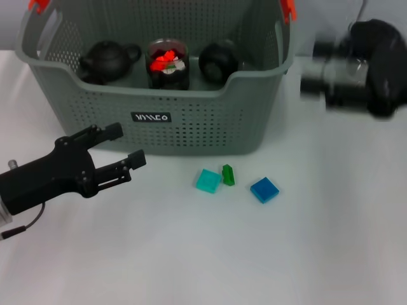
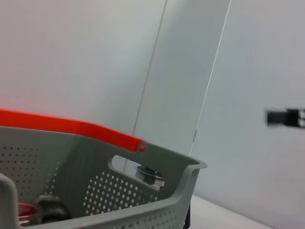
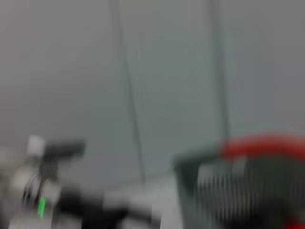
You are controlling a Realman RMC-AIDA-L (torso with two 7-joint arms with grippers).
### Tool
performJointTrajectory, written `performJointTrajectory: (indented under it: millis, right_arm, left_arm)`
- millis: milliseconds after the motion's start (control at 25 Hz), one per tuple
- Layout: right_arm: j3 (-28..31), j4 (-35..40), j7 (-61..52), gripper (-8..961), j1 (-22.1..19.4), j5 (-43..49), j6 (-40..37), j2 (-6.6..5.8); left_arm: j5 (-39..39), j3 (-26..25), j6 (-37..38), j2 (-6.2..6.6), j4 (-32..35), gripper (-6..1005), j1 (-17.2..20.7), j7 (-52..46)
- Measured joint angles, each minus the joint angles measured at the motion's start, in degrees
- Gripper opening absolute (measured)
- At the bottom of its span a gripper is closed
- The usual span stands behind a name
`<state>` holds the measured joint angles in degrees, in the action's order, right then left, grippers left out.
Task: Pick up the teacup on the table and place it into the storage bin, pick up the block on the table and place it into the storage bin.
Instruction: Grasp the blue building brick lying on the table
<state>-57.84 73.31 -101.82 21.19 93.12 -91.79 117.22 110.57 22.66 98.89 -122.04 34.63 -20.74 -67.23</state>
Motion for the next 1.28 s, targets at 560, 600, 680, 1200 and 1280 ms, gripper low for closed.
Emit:
performJointTrajectory:
  millis: [560,600,680,1200,1280]
  right_arm:
    - [-5.93,5.69,-21.79,637,25.06,48.07,-16.69,2.34]
    - [-7.28,3.62,-21.78,633,26.66,49.91,-16.03,2.78]
    - [-10.17,-0.7,-22.49,626,29.21,51.63,-13.82,3.07]
    - [-23.3,-11.57,-31.63,627,32.23,56.91,0.16,3.11]
    - [-25.84,-12.13,-29.98,627,31.9,56.86,1.1,3.21]
  left_arm:
    - [0.0,0.01,-0.2,-0.18,0.0,830,0.19,0.0]
    - [0.0,0.02,-0.2,-0.21,0.0,830,0.22,0.0]
    - [0.0,0.01,-0.2,-0.22,0.0,830,0.24,0.0]
    - [0.0,0.01,-0.44,-0.3,-0.09,830,0.44,0.35]
    - [-0.01,0.02,-0.53,-0.3,-0.1,830,0.43,0.37]
